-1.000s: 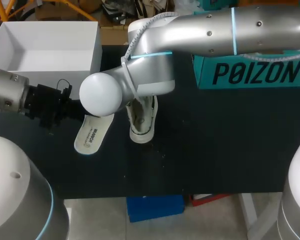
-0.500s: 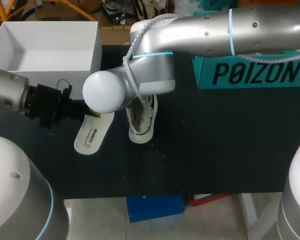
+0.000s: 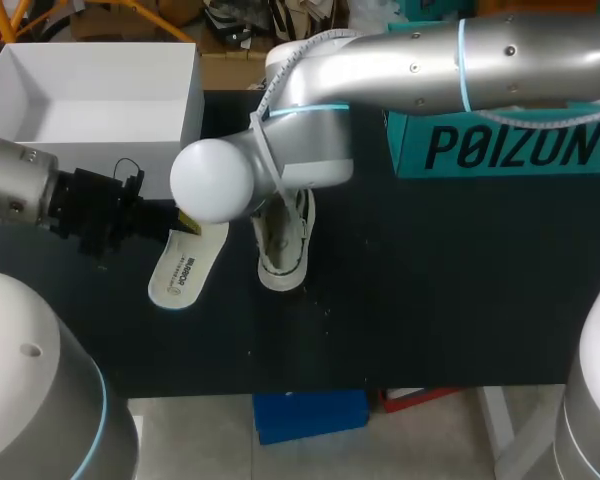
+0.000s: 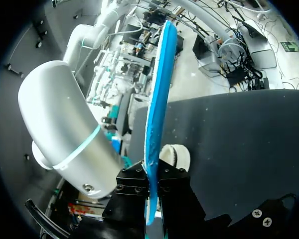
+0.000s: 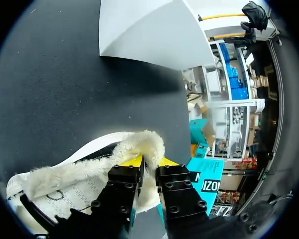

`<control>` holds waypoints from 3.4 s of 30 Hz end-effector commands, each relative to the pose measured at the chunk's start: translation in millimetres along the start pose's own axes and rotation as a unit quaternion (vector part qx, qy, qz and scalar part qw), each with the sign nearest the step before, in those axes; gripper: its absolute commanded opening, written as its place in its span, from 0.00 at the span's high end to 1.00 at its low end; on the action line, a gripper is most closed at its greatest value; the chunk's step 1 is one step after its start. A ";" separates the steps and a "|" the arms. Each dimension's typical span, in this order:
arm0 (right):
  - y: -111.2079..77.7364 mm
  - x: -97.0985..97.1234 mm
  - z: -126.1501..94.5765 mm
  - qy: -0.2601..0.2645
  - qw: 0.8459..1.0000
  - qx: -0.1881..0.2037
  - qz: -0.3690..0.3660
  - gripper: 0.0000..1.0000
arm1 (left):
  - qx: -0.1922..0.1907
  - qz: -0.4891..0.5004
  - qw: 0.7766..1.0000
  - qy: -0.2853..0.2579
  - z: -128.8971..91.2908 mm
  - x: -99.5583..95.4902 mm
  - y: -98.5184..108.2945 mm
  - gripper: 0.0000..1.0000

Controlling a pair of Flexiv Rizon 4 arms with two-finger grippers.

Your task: Take the shoe out of the shoebox, open the shoe tongue, remove and reinsert the insole, then place the shoe into the shoebox

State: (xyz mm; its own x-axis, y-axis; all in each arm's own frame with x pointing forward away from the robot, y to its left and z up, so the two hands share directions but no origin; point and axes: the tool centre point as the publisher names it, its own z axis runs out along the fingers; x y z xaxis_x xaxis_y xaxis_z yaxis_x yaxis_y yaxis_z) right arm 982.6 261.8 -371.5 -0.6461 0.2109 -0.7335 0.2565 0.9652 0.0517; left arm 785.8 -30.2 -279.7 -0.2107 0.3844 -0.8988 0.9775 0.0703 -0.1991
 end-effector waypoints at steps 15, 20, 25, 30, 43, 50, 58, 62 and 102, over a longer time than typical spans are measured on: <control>-27.0 -19.4 -34.5 -0.026 0.999 0.005 0.028 0.00 | 0.000 0.000 1.000 0.002 -0.5 -0.4 -0.4 1.00; -28.8 -24.6 -40.4 -0.034 0.999 0.004 0.034 0.00 | 0.000 0.000 1.000 0.002 -0.5 -0.4 -0.4 1.00; -28.4 -26.8 -41.7 -0.037 0.999 0.001 0.034 0.64 | 0.000 0.000 1.000 0.002 -0.5 -0.4 -0.4 1.00; -26.4 -27.9 -39.7 -0.036 0.999 -0.001 0.030 1.00 | 0.000 0.000 1.000 0.002 -0.5 -0.4 -0.4 1.00; -20.9 -40.6 -40.5 -0.037 0.999 0.002 0.021 1.00 | 0.000 0.000 1.000 0.002 -0.5 -0.4 -0.4 1.00; -14.3 -48.7 -40.4 -0.041 0.999 0.001 0.012 1.00 | 0.000 0.000 1.000 0.002 -0.5 -0.4 -0.4 1.00; -6.4 -49.7 -31.6 -0.034 0.999 -0.002 -0.003 1.00 | 0.000 0.000 1.000 0.002 -0.5 -0.4 -0.4 1.00; -1.3 -47.1 -28.7 -0.030 1.000 -0.004 -0.008 1.00 | 0.000 0.000 1.000 0.002 -0.5 -0.4 -0.4 1.00; -39.3 -55.3 -101.5 -0.031 0.970 -0.115 0.212 0.00 | 0.000 0.000 1.000 0.002 -0.5 -0.4 -0.4 1.00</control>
State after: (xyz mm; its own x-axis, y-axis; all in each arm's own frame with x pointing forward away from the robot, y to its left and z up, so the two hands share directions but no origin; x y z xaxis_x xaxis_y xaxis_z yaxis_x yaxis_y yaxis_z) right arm 947.2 244.4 -272.6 -0.4926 0.4938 -0.7166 0.3744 0.8636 0.3377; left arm 786.0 -30.2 -279.8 -0.2107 0.3845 -0.8988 0.9774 0.0701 -0.1992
